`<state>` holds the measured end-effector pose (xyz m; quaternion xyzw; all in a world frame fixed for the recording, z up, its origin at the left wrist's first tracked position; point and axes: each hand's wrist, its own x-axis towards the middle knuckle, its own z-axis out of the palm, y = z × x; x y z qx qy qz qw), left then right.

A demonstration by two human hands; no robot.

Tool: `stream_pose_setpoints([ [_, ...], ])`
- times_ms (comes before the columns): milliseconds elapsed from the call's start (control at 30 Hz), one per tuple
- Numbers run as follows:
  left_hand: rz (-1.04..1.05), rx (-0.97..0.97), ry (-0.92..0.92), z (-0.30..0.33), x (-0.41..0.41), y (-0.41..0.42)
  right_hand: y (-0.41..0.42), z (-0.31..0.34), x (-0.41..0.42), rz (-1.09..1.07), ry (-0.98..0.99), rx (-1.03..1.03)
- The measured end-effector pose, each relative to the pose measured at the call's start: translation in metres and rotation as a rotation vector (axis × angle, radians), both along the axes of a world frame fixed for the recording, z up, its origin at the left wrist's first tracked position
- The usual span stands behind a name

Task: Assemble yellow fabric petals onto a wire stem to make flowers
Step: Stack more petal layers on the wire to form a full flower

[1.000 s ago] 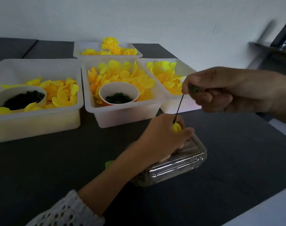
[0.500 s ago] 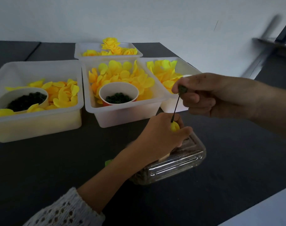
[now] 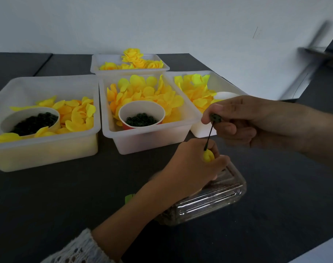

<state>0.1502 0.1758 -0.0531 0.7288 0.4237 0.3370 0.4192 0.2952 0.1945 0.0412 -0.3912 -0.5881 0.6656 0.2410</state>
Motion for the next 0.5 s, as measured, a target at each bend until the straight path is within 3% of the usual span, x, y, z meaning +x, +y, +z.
stream_pose_setpoints([
  [500,0.016,0.013,0.039,-0.0021,0.0025,0.0016,0.002,0.0034,0.0008,0.021,-0.125,0.077],
])
